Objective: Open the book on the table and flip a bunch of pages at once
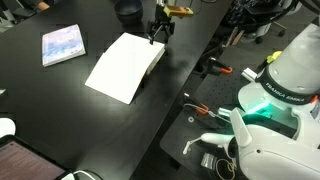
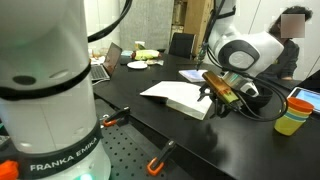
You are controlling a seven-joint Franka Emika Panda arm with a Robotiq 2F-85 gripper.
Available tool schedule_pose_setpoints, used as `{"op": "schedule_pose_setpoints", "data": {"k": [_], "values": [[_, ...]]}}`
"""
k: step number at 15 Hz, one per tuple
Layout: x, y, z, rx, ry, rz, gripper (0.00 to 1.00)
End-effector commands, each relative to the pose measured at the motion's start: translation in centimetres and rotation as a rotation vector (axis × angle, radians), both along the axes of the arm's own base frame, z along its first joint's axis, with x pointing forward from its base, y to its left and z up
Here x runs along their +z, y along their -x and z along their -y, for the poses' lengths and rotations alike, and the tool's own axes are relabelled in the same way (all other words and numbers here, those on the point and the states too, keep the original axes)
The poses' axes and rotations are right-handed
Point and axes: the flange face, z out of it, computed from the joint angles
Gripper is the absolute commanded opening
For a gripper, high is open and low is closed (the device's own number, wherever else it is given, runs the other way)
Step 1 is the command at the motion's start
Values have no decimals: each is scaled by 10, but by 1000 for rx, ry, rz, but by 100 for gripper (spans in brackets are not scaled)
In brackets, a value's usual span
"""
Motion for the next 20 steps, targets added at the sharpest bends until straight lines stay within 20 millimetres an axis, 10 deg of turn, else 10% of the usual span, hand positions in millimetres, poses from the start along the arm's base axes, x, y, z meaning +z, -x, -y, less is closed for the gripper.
{"op": "schedule_pose_setpoints", "data": {"k": [1,20], "values": [[1,-12,-3,-5,-26,40,100],[30,-20,-26,-22,-165,67,100]]}}
